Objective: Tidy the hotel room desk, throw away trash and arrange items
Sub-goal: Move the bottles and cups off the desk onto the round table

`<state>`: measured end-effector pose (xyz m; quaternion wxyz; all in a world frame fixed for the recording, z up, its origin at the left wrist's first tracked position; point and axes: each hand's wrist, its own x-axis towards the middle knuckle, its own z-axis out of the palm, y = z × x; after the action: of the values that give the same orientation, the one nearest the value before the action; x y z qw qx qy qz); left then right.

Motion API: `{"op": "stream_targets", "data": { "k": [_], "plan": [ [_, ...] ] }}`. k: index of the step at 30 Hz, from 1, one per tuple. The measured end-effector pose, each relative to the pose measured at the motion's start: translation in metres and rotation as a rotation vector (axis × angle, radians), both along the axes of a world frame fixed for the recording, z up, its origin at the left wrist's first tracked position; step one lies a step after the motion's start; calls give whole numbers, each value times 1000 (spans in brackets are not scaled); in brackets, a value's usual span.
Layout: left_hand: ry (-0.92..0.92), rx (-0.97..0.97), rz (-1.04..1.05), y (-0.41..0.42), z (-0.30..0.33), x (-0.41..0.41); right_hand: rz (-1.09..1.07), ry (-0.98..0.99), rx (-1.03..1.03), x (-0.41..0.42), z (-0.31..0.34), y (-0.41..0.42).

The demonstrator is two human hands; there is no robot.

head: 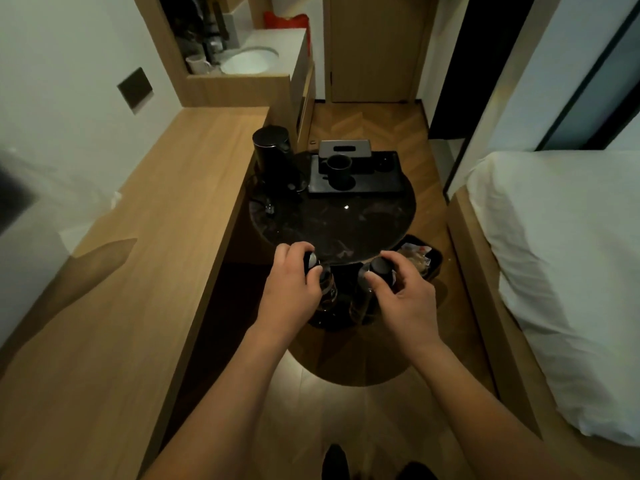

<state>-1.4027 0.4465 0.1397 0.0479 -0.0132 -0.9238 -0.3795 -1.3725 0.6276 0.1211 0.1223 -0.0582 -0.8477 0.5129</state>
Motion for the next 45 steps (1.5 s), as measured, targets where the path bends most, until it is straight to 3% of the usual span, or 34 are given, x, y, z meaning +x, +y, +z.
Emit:
{"op": "stream_targets", "data": {
  "k": [24,35,45],
  "plan": [
    [-103,-43,195,-1,-37,-301,117,-238,66,-338,-40,16],
    [-223,-131,67,-26,-94,-417,122,-343,122,-451,-82,-23],
    [-272,-169,-31,-14,-119,-450,205,-328,166,-492,-103,-34]
  ]
}}
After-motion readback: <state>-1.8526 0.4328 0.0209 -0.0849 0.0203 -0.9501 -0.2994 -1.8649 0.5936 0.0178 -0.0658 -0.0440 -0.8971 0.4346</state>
